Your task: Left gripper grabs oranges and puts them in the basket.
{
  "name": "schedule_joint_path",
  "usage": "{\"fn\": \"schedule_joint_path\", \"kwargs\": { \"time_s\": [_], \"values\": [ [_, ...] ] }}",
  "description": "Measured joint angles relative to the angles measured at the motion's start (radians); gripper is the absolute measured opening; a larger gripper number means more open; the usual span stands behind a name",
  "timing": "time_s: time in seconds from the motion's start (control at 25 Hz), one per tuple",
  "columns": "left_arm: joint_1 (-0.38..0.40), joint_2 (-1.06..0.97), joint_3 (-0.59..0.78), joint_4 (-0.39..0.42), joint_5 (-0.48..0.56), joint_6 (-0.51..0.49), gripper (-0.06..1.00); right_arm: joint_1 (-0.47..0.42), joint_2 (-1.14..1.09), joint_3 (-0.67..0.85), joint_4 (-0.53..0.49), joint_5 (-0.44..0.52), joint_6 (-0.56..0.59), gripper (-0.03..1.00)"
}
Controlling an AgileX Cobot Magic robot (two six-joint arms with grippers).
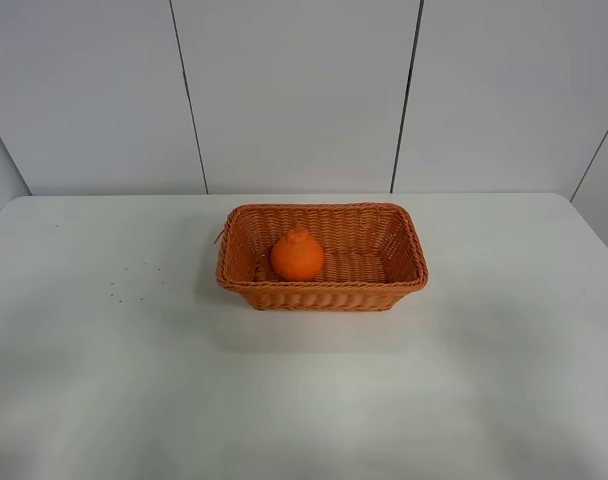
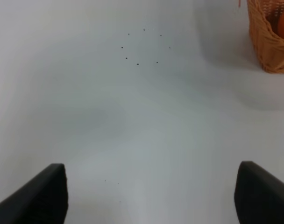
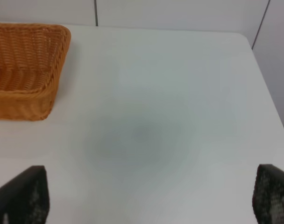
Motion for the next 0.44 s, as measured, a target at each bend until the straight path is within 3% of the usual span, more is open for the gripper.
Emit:
{"fn": "schedule_joint_path", "kwargs": {
  "time_s": [0.44],
  "values": [
    [0.0, 0.0, 0.0, 0.0, 0.0, -0.003, 0.84, 0.0, 0.0, 0.0, 0.0, 0.0, 0.0, 0.69]
  ]
}}
